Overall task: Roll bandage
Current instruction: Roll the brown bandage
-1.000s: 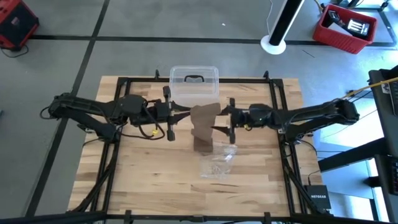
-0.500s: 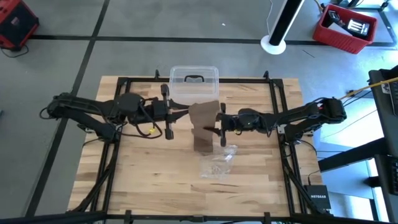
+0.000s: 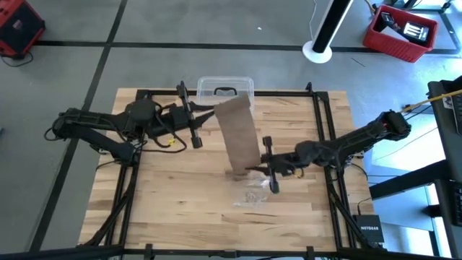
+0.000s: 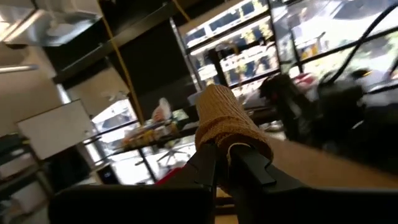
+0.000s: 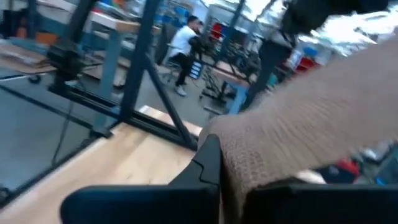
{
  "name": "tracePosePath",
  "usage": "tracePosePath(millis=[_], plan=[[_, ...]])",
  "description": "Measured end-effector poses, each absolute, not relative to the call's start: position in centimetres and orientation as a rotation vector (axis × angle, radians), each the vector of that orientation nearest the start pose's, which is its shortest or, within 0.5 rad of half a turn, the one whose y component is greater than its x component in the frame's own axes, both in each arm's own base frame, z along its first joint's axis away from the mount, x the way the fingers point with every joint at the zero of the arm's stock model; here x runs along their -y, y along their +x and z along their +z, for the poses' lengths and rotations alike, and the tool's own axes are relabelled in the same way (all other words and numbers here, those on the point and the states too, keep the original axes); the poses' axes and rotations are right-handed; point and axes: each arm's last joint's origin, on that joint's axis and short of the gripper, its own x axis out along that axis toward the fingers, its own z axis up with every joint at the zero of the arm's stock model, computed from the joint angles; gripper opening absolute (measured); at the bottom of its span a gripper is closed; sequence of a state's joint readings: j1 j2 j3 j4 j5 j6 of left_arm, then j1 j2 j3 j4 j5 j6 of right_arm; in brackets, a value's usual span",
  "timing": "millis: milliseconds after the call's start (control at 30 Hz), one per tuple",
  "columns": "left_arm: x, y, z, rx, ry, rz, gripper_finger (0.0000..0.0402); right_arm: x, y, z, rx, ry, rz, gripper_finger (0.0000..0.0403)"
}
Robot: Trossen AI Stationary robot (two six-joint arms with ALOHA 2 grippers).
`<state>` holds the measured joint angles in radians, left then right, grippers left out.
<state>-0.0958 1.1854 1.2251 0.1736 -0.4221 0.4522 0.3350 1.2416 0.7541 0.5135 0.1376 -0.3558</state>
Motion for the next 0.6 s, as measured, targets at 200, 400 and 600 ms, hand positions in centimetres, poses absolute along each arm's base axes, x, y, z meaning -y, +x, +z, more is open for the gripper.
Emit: tracePosePath(millis=[200, 400, 600], plan=[[0.1, 25.7, 43.0, 0.073, 0.454, 0.440, 0.0017, -11.9, 25.5, 34.8, 0.037, -0.457, 0.238, 0.0004], [-0.2, 26.0, 40.9, -0.050, 0.531, 0.502, 0.0017, -14.2, 23.7, 39.9, 0.067, -0.521, 0.250, 0.0003], [0.5, 26.5, 37.4, -0.158, 0.598, 0.447, 0.0006, -14.9, 22.6, 43.0, 0.142, -0.614, 0.193, 0.0003]])
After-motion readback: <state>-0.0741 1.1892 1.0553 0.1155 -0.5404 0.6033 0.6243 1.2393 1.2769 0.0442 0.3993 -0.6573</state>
